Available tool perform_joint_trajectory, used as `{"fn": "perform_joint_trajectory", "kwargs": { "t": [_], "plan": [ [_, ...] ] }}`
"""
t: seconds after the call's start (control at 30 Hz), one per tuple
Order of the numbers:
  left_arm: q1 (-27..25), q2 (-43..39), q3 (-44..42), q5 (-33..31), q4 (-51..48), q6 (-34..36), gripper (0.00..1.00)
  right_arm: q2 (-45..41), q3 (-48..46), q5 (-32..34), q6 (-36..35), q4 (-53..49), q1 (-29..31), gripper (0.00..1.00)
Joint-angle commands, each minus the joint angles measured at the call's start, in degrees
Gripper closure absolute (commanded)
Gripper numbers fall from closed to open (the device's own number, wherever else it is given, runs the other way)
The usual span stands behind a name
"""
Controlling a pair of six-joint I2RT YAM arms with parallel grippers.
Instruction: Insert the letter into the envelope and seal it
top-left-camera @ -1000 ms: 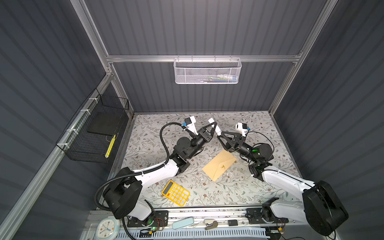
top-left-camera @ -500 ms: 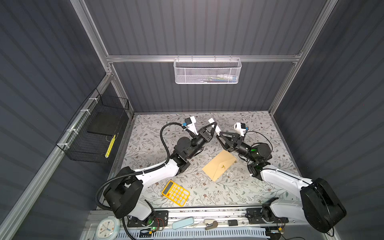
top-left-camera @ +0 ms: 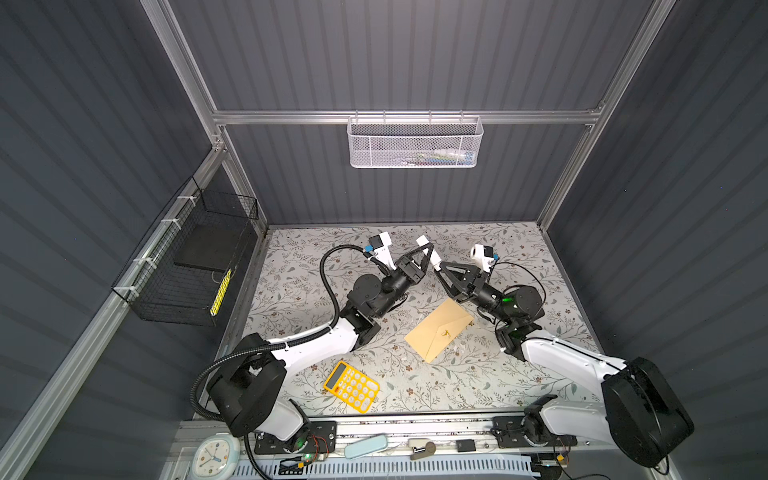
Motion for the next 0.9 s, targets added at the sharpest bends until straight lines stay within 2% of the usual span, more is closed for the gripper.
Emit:
{"fn": "perform_joint_trajectory", "kwargs": {
  "t": [0.0,0.27,0.67,0.87],
  "plan": [
    [-0.3,-0.8,0.0,0.0,2.2,0.2,1.0,-1.0,1.1,0.7,-0.7,1.2,-0.2,0.52],
    [-0.3,-0.6,0.2,0.2,2.3,-0.1,1.0,-0.7,1.7,0.6,-1.2,1.2,-0.2,0.54],
    [-0.4,-0.5,0.0,0.3,1.7,-0.2,1.0,0.2,2.0,0.2,-1.0,2.4,-0.4,0.65],
    [-0.6,-0.6,0.0,0.0,0.4,-0.8,1.0,-1.0,2.1,-0.5,-4.2,-1.2,-0.8,0.69]
  ]
}}
